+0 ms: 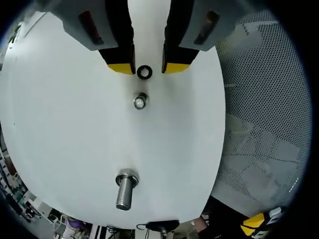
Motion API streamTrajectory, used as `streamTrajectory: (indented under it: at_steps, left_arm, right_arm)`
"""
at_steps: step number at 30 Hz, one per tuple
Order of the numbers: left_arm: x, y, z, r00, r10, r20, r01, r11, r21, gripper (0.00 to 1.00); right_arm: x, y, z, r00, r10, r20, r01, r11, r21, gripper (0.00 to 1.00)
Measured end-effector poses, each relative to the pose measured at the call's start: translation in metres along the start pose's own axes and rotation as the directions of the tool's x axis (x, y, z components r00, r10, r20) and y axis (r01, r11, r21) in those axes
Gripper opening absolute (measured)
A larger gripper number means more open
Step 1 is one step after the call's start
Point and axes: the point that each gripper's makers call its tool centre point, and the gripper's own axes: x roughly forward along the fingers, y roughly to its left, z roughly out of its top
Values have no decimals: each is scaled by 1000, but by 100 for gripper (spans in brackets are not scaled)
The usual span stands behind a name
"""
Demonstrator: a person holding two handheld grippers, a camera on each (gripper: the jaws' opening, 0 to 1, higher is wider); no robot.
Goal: Place the washer onto the threaded stud by aligning its center hole with the stud, sliding it down to the base, and recovering from edge contact or off-axis alignment until the washer reaches the visible bottom stop.
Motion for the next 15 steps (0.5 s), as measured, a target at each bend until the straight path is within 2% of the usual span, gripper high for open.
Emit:
streamTrajectory:
  at_steps: [3, 4, 5, 6, 15]
  left_arm:
    - [0, 1, 0, 1000, 3, 0, -3, 1000, -3, 0]
    - [0, 1, 0, 1000, 4, -1, -4, 1000, -4, 0]
    - [0, 1, 0, 1000, 4, 0, -4, 1000, -5, 0]
    - [0, 1, 1, 1000, 5, 4, -5, 1000, -6, 0]
    - [0, 1, 2, 1000, 2, 12, -2, 1000, 1, 0]
  right_arm:
    - [0, -4, -1, 1000, -23, -12, 23, 999, -35, 19]
    - [0, -8, -1, 999, -50, -15, 49, 995, -83, 16]
    - [0, -9, -2, 998, -55, -20, 53, 994, -97, 16]
    - [0, -5, -1, 999, -42, -32, 37, 989, -145, 16]
    - [2, -6, -2, 996, -45, -81, 36, 994, -103, 14]
